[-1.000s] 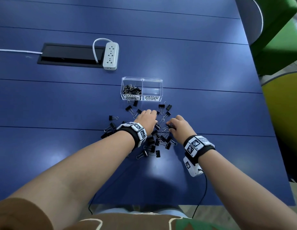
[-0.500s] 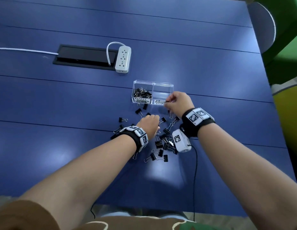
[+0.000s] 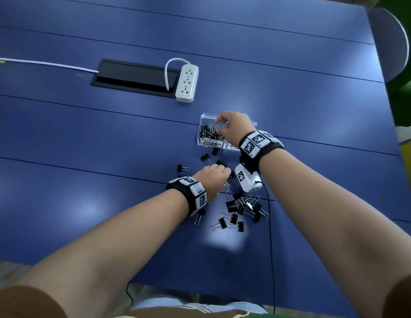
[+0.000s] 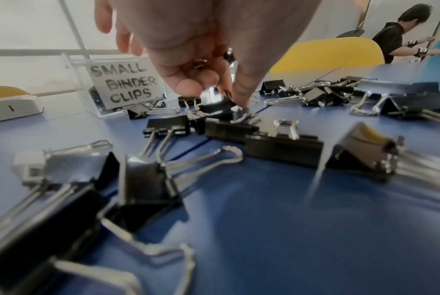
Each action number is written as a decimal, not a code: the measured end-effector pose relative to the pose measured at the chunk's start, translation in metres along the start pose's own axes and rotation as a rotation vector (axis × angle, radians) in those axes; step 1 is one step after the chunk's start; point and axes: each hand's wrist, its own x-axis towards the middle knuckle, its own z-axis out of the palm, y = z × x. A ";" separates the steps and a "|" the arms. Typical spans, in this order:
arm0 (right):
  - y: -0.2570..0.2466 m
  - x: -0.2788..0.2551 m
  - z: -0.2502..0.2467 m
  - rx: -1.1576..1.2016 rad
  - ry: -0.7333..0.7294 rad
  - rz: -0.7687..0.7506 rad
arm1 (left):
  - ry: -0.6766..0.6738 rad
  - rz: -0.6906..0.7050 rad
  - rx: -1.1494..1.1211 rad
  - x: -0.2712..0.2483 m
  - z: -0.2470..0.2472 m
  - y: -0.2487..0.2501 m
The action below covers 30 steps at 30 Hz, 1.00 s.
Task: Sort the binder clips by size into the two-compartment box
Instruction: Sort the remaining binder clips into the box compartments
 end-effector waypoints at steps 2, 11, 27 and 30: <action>0.013 -0.010 -0.006 0.085 0.086 0.013 | -0.012 0.007 0.009 0.001 -0.001 -0.001; 0.104 -0.081 0.007 0.031 0.123 0.264 | 0.210 -0.206 -0.294 0.025 -0.061 -0.015; 0.096 -0.090 0.003 -0.005 0.073 0.207 | 0.355 -0.188 -0.120 0.048 -0.075 -0.019; 0.098 -0.094 0.010 -0.124 -0.057 0.187 | 0.230 -0.097 -0.142 0.040 -0.047 0.006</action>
